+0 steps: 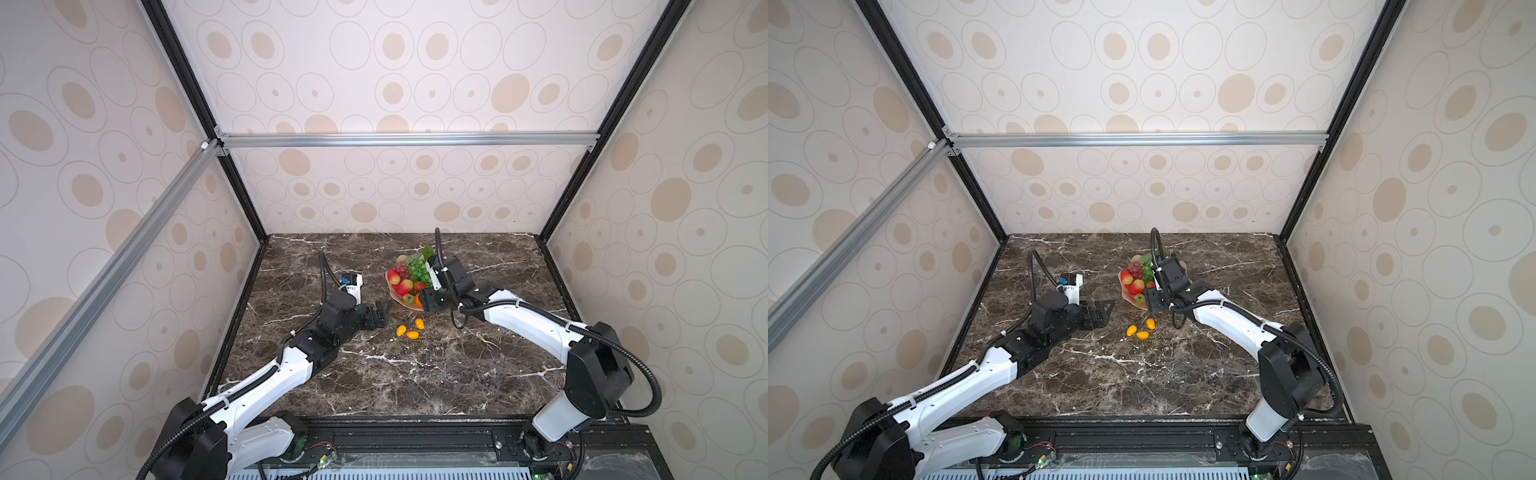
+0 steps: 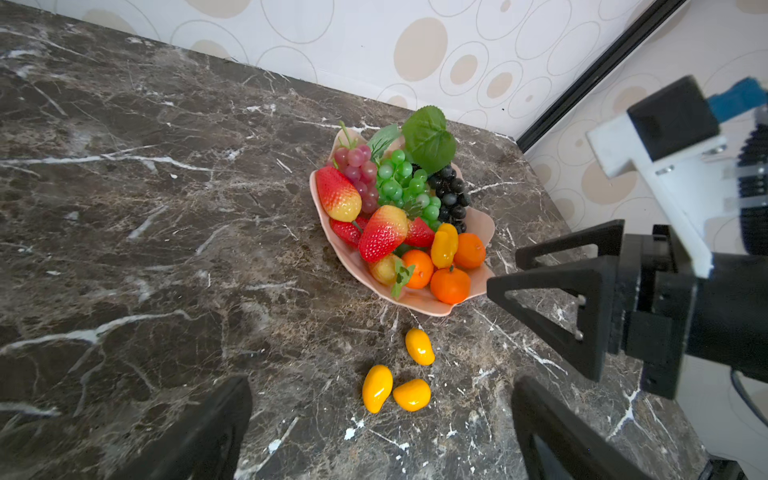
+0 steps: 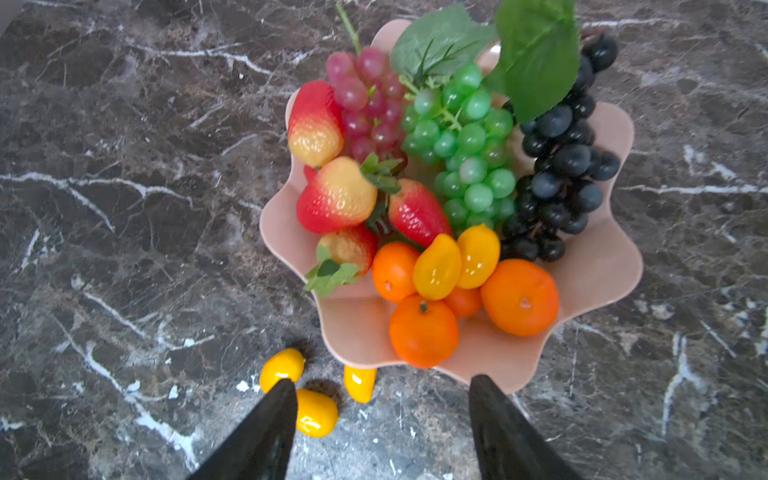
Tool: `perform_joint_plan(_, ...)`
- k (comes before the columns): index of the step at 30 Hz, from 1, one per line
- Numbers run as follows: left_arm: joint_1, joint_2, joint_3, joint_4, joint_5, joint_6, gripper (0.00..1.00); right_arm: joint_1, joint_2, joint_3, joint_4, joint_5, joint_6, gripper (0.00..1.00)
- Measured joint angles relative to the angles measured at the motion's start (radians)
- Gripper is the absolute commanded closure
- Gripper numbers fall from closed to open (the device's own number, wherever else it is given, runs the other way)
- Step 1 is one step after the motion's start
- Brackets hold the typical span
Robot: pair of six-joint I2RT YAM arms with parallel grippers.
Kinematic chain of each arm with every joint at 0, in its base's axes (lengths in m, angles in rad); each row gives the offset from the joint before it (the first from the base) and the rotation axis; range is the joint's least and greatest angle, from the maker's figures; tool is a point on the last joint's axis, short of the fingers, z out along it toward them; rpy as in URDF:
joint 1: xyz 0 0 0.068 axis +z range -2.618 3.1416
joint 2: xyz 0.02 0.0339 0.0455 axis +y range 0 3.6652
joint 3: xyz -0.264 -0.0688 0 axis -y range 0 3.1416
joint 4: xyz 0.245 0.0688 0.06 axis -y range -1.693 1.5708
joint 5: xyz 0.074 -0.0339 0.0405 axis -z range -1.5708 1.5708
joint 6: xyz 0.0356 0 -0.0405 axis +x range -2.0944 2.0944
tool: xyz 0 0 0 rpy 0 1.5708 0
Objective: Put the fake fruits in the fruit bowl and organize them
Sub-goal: 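Swing the right gripper back toward the remaining yellow fruits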
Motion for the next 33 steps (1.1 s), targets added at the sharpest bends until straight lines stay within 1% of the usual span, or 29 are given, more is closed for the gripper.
perform_joint_plan(6, 0.017, -0.029, -0.074, -0.004, 0.005, -0.009, 0.02, 0.068, -0.012, -0.065, -0.014, 0.014, 0.052, 0.36)
perform_joint_plan(9, 0.04, -0.041, -0.109, -0.003, 0.016, -0.02, 0.02, 0.109, -0.011, -0.092, -0.017, 0.022, 0.086, 0.37)
perform_joint_plan(12, 0.068, -0.062, -0.142, -0.001, 0.03, -0.031, 0.02, 0.142, 0.002, -0.097, -0.014, 0.021, 0.107, 0.43)
perform_joint_plan(15, 0.09, -0.08, -0.16, 0.0, 0.045, -0.039, 0.02, 0.159, 0.029, -0.097, 0.0, 0.002, 0.11, 0.46)
perform_joint_plan(19, 0.109, -0.1, -0.171, 0.002, 0.059, -0.044, 0.02, 0.161, 0.073, -0.095, 0.011, -0.029, 0.1, 0.47)
perform_joint_plan(22, 0.135, -0.117, -0.183, 0.002, 0.076, -0.049, 0.02, 0.162, 0.122, -0.07, 0.01, -0.049, 0.097, 0.47)
perform_joint_plan(27, 0.204, -0.153, -0.214, 0.001, 0.106, -0.066, 0.02, 0.179, 0.21, -0.001, 0.01, -0.053, 0.101, 0.47)
perform_joint_plan(33, 0.234, -0.18, -0.221, 0.002, 0.134, -0.073, 0.02, 0.19, 0.284, 0.068, 0.002, -0.035, 0.109, 0.47)
